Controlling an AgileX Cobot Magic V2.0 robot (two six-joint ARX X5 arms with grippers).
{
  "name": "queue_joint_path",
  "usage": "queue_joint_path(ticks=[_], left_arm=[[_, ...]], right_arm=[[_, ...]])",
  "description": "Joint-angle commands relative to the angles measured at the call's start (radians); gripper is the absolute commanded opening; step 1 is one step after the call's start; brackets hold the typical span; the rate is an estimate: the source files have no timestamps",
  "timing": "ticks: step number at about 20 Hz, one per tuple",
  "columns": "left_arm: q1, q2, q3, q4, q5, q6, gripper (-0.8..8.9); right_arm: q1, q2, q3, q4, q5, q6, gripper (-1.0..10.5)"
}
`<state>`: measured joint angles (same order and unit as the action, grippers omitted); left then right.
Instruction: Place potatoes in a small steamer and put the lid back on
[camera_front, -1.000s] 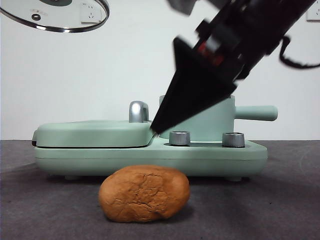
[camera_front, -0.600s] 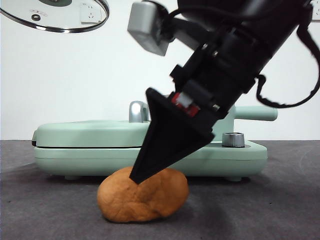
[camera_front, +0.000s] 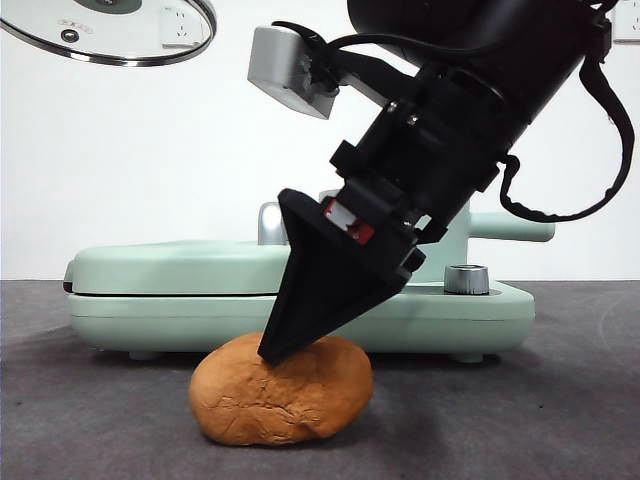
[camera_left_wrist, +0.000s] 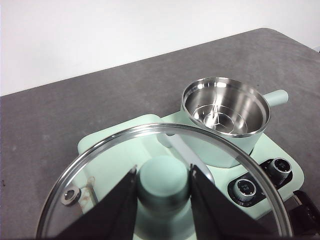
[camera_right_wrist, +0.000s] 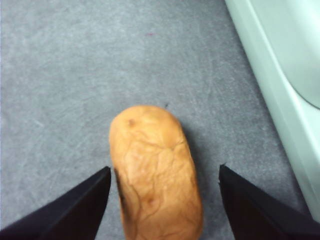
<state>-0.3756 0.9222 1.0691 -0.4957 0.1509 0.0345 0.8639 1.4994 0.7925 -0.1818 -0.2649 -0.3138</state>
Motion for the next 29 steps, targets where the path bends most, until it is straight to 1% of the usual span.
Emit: queue_joint_path(ticks=[1, 5, 9, 10, 13, 15, 18, 20, 22, 23, 26, 29], left_arm=[[-0.002, -0.002, 0.016, 0.026, -0.002, 0.006, 0.14], [-0.002, -0.002, 0.016, 0.021, -0.002, 0.006, 0.14], [-0.002, -0.002, 0.016, 0.02, -0.002, 0.006, 0.14], [-0.002, -0.002, 0.016, 0.019, -0.002, 0.006, 0.14], [-0.002, -0.002, 0.016, 0.016, -0.002, 0.006, 0.14], [-0.002, -0.002, 0.016, 0.016, -0.002, 0.006, 0.14], [-0.002, -0.002, 0.016, 0.016, -0.002, 0.006, 0.14], [-0.002, -0.002, 0.016, 0.016, -0.002, 0.006, 0.14], [-0.002, -0.002, 0.016, 0.016, -0.002, 0.007, 0.14], [-0.002, -0.002, 0.016, 0.016, -0.002, 0.008, 0.14], [-0.002, -0.002, 0.016, 0.017, -0.002, 0.01, 0.14], [-0.002, -0.002, 0.016, 0.017, -0.002, 0.014, 0.14]], right_arm=[[0.014, 0.018, 0.014, -0.022, -0.008, -0.007, 3.4], [0.018, 0.018, 0.014, -0.117, -0.008, -0.007, 3.4], [0.018, 0.018, 0.014, -0.135, -0.01, -0.006, 3.3], [0.018, 0.018, 0.014, -0.134, -0.01, -0.004, 3.1], [0.018, 0.018, 0.014, -0.135, -0.023, -0.001, 2.0], [0.018, 0.018, 0.014, -0.136, -0.023, 0.001, 1.9], [0.018, 0.014, 0.019, -0.142, -0.023, 0.038, 1.9], [0.016, -0.013, 0.039, -0.203, -0.023, 0.064, 1.9], [0.016, -0.063, 0.069, -0.289, -0.021, 0.107, 1.9], [0.015, -0.093, 0.093, -0.341, -0.008, 0.137, 1.9], [0.003, -0.176, 0.201, -0.528, 0.079, 0.239, 1.9], [-0.034, -0.207, 0.378, -0.751, 0.143, 0.315, 1.9]])
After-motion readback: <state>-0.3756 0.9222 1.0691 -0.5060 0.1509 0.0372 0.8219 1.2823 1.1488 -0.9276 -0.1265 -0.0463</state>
